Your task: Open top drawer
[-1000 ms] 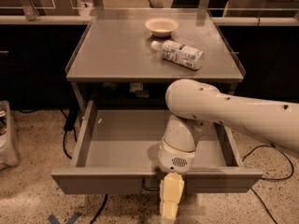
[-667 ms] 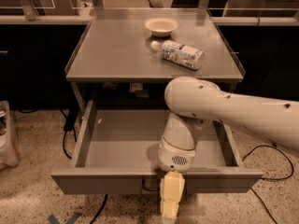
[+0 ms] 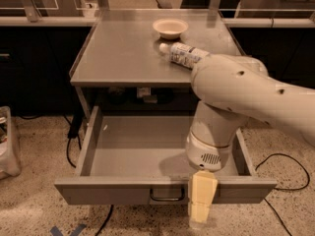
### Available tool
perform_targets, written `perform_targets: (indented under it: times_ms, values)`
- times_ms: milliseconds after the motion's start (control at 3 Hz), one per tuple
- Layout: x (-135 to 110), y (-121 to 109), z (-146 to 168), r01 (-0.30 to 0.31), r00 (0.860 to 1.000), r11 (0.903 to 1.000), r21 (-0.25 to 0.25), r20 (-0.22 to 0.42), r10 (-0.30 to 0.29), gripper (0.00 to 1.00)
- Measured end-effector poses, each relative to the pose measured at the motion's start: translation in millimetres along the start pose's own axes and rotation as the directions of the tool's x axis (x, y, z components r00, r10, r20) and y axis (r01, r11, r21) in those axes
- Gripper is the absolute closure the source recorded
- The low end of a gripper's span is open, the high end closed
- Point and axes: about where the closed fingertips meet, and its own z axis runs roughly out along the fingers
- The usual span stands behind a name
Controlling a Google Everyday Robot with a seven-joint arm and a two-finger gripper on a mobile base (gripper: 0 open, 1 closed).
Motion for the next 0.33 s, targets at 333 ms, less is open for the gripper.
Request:
perform_targets:
  times_ms: [333]
  values:
    - [24.0, 17.5, -32.1, -0.098, 0.995, 0.9885, 0.115, 0.026, 0.096, 0.0]
